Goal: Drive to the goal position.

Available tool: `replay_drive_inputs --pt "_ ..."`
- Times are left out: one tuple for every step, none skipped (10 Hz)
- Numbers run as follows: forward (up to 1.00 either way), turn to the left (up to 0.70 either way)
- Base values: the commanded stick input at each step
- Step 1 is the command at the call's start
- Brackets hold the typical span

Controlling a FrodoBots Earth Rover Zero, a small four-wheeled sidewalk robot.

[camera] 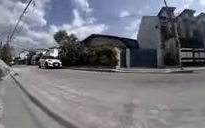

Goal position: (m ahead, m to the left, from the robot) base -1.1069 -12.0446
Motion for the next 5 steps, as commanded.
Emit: replay_drive_inputs --pt "0.04 -0.7" --pt "0.04 -0.7" --pt "0.04 -0.7" --pt "0.04 -0.7" --pt "0.04 -0.5"
